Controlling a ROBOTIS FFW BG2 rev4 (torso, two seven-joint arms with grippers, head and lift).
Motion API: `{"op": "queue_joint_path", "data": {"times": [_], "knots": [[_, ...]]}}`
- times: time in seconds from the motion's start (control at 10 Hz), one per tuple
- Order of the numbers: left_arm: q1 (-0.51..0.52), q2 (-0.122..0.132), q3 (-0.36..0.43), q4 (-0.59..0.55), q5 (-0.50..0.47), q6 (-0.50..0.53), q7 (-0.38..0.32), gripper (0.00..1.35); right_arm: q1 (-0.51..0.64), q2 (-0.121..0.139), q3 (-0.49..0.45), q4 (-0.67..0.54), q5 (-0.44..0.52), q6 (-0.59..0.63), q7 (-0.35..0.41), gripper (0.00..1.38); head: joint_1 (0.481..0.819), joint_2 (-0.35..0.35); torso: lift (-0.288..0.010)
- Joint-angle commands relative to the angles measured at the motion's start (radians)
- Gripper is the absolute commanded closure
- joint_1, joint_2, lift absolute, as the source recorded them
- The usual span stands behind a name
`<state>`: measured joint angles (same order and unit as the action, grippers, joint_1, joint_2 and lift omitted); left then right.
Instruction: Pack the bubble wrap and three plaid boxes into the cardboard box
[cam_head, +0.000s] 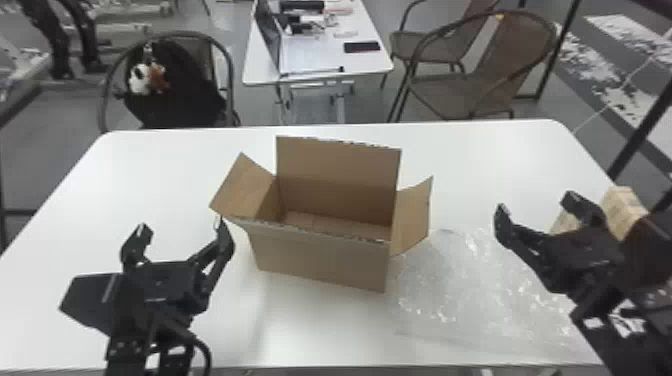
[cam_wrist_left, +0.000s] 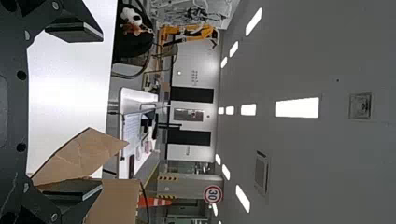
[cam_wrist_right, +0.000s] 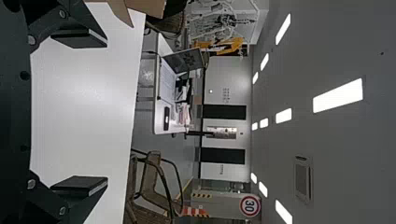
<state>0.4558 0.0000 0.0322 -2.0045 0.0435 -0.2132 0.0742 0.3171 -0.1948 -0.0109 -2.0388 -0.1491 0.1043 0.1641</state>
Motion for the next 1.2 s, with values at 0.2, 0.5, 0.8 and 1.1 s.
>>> {"op": "queue_joint_path", "data": {"times": [0.2, 0.5, 0.8, 1.1], "knots": [[-0.028, -0.003, 0.011, 0.009, -0.004, 0.018, -0.025, 0.18, -0.001, 0.0, -0.003, 0.0, -0.001, 0.009, 0.0, 0.24, 0.695, 0.05, -0.174], [-0.037, -0.003, 0.035, 0.013, -0.011, 0.032, -0.042, 0.18, -0.001, 0.0, -0.003, -0.003, -0.003, 0.02, 0.0, 0.24, 0.695, 0.054, -0.174], [-0.046, -0.003, 0.055, 0.009, 0.03, 0.074, -0.067, 0.18, -0.001, 0.0, -0.004, -0.004, -0.004, 0.025, 0.0, 0.24, 0.695, 0.065, -0.174], [-0.198, -0.003, 0.235, -0.099, 0.197, 0.469, -0.341, 0.18, -0.006, -0.006, -0.004, -0.004, -0.006, 0.032, 0.002, 0.24, 0.695, 0.074, -0.174]]}}
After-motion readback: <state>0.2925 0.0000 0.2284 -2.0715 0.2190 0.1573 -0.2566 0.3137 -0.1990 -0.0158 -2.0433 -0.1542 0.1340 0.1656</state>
